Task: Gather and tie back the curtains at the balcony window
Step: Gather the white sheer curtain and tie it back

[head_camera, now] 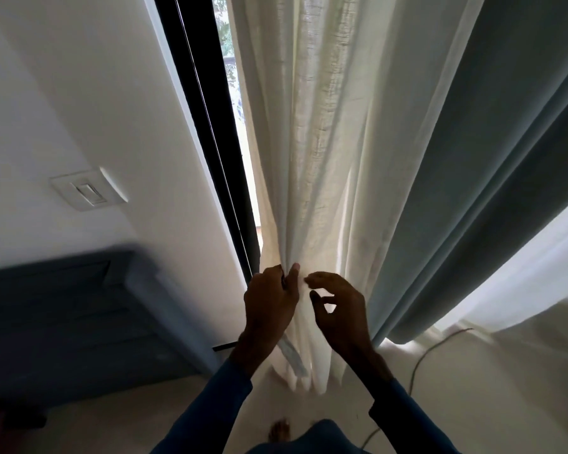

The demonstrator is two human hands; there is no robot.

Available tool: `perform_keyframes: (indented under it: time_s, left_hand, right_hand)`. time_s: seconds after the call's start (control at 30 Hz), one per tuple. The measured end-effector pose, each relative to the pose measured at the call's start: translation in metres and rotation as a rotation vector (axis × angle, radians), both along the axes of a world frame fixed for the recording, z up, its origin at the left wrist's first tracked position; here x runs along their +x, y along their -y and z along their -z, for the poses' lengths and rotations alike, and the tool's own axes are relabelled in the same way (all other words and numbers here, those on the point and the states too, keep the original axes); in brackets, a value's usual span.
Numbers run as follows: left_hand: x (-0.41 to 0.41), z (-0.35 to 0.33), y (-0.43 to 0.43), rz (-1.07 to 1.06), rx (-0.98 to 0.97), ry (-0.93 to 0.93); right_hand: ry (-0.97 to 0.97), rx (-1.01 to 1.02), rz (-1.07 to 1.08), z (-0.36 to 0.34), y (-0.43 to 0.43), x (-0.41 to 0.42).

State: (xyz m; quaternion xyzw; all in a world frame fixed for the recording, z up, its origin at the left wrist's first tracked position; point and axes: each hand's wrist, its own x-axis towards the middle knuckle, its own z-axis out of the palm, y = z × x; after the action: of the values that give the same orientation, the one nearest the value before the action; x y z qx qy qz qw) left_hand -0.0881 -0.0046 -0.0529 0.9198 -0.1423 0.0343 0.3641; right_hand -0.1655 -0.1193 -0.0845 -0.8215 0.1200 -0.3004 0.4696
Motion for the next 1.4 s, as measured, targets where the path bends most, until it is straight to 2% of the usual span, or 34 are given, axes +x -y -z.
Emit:
perform_keyframes:
  time_s: [0.17, 0.23, 0.47, 0.67, 0.77, 0.87, 0.93, 1.13, 1.3, 1.4]
  left_hand:
    - [0.007, 0.0, -0.011, -0.037, 0.071, 0.003]
    - [0.009, -0.002, -0.015, -0.055, 0.084, 0.016]
    - [0.018, 0.0, -0.02, -0.081, 0.108, 0.004]
    - [0.021, -0.001, -0.026, -0.104, 0.123, -0.017]
    - [0.022, -0.001, -0.026, -0.106, 0.133, -0.007]
    - [0.022, -0.003, -0.025, -0.099, 0.119, -0.007]
    - [0.022, -0.004, -0.025, -0.103, 0.121, 0.003]
    - [0.022, -0.004, -0.024, -0.112, 0.125, 0.009]
    - [0.012, -0.005, -0.017, -0.033, 0.07, 0.034]
    - [0.006, -0.003, -0.011, 0.039, 0.006, -0.028]
  right_hand:
    - [0.028, 0.136, 0.489, -0.015, 0.037, -0.005]
    - [0.015, 0.147, 0.565, -0.02, 0.058, -0.004]
    - [-0.007, -0.005, 0.325, -0.02, 0.043, 0.023]
    - [-0.015, 0.046, 0.431, -0.016, 0.051, 0.024]
    - [-0.124, 0.106, 0.338, -0.022, 0.065, 0.032]
    - [-0.168, 0.026, 0.282, -0.023, 0.068, 0.041]
    - [-0.143, -0.019, 0.304, -0.021, 0.066, 0.043]
    - [-0.072, 0.05, 0.425, -0.015, 0.054, 0.025]
    - [-0.032, -0.009, 0.171, -0.009, 0.001, 0.017]
    - [-0.037, -0.011, 0.004, -0.007, -0.021, 0.02]
